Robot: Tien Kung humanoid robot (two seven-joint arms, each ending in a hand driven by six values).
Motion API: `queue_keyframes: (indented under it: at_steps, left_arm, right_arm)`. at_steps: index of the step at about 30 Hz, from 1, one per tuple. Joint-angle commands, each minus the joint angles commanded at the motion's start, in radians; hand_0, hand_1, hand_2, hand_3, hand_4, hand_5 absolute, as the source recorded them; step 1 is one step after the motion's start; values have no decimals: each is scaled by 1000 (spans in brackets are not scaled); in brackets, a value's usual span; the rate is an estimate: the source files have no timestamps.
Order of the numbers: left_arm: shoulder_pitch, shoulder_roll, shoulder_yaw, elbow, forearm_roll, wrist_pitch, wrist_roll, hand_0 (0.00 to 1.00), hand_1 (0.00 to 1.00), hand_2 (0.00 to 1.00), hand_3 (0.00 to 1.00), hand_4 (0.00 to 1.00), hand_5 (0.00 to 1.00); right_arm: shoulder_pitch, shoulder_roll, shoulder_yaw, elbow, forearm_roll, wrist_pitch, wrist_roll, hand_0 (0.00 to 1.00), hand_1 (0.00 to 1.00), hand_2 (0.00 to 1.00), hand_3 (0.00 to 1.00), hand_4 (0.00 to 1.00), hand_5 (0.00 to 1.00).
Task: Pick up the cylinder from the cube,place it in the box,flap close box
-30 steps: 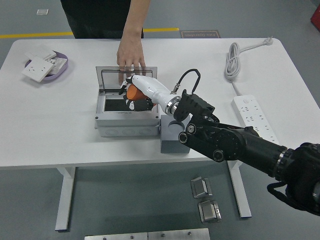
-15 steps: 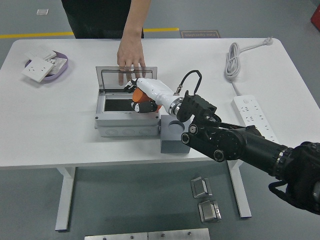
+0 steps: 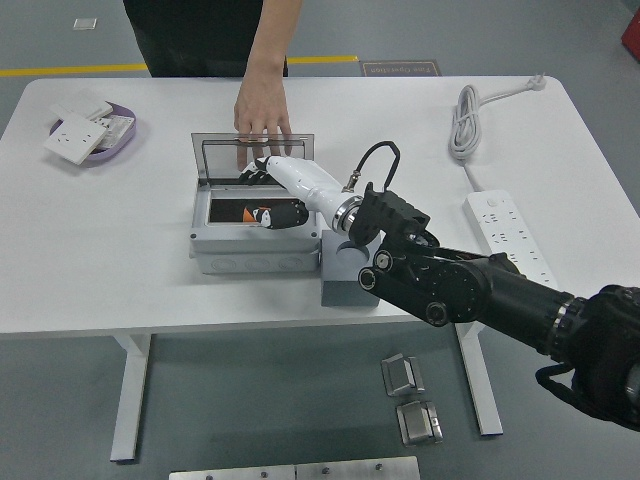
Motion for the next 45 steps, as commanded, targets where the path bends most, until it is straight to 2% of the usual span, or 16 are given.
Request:
queue_keyframes:
  at_steps: [10, 14, 20, 28, 34, 39, 45]
  left_arm:
    - [3, -5, 9, 0, -7, 0, 0, 582, 629, 546, 550, 621, 306]
    - [6, -6, 11, 0, -9, 0, 0, 582, 629, 545, 551, 619, 304]
    - [4, -3, 13, 0, -7, 0, 0, 582, 628, 546, 550, 616, 300]
    - [-5, 3, 38, 0, -24, -2, -7, 582, 629, 545, 550, 615, 298]
    - [-9, 4, 58, 0, -40, -2, -12, 581, 629, 545, 549, 616, 298]
    - [-10, 4, 61, 0, -43, -2, -14, 581, 629, 545, 550, 616, 297]
    - [-8, 1, 69, 0, -53, -1, -17, 581, 629, 545, 550, 615, 298]
  right_arm:
    - [11, 0, 63, 95, -24, 16, -18, 829, 729, 711, 723, 620, 177]
    - [40, 0, 93, 103, -21, 24, -24, 830, 729, 702, 721, 622, 184]
    - [102, 0, 112, 49, 12, 36, -21, 825, 724, 702, 717, 623, 185]
    - [163, 0, 77, -119, 105, 53, 4, 820, 720, 700, 718, 622, 185]
    - [164, 0, 49, -226, 154, 59, 15, 818, 720, 697, 717, 621, 190]
    - [147, 0, 29, -239, 167, 57, 19, 818, 720, 697, 718, 623, 193]
    - [128, 0, 14, -190, 158, 53, 16, 811, 718, 696, 718, 621, 198]
